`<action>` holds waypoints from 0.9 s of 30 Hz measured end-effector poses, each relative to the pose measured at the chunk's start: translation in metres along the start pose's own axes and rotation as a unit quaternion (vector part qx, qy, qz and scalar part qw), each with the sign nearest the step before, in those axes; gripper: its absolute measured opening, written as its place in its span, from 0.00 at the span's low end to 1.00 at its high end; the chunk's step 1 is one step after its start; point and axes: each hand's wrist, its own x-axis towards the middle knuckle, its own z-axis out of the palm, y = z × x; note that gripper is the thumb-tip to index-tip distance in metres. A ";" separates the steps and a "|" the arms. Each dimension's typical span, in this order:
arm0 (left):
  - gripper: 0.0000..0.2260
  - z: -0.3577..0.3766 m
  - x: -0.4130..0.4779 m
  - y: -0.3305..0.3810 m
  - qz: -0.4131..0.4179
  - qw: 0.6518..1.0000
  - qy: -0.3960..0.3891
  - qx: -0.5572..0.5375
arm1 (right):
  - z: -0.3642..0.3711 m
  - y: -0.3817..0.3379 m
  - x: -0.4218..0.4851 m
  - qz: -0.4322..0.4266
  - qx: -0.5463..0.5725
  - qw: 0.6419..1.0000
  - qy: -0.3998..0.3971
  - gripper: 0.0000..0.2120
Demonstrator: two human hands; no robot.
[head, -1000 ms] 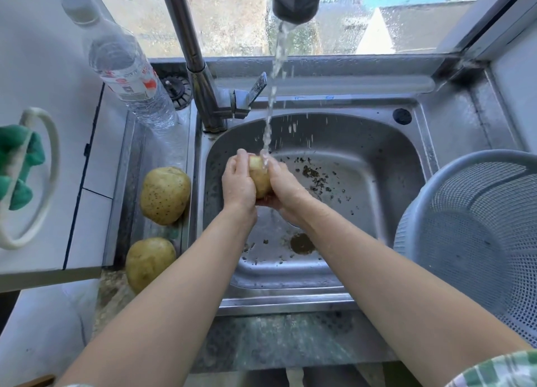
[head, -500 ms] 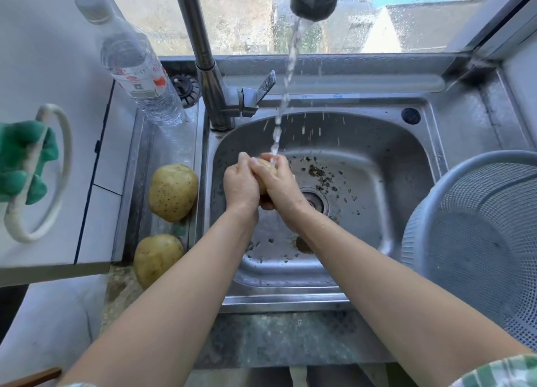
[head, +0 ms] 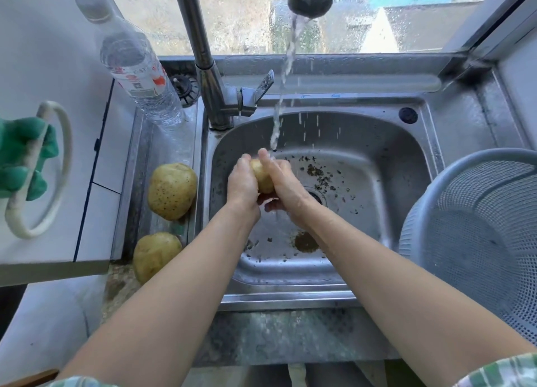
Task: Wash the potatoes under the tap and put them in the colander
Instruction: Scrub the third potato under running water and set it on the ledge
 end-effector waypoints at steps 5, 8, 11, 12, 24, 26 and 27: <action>0.17 -0.001 -0.002 -0.010 0.083 0.993 -0.021 0.078 | -0.002 -0.001 0.005 -0.015 0.031 0.996 0.084 0.19; 0.13 -0.006 -0.001 -0.017 0.150 0.977 -0.111 0.104 | -0.006 -0.003 0.007 0.080 0.086 0.987 0.106 0.23; 0.10 -0.010 0.001 -0.017 0.167 0.974 -0.101 0.112 | -0.006 0.002 0.007 0.066 0.065 0.992 0.080 0.29; 0.10 -0.011 0.003 -0.016 0.165 0.979 -0.065 0.102 | -0.003 0.004 0.005 0.044 0.050 0.996 0.065 0.29; 0.26 -0.026 0.008 -0.026 0.255 0.933 -0.077 0.241 | -0.003 0.011 0.018 0.022 -0.069 0.990 0.120 0.41; 0.27 -0.027 0.006 -0.025 0.259 0.936 -0.059 0.229 | -0.005 0.013 0.017 -0.004 -0.072 0.991 0.116 0.39; 0.25 -0.026 0.006 -0.024 0.271 0.931 -0.042 0.241 | -0.006 0.013 0.014 -0.021 -0.062 0.992 0.113 0.35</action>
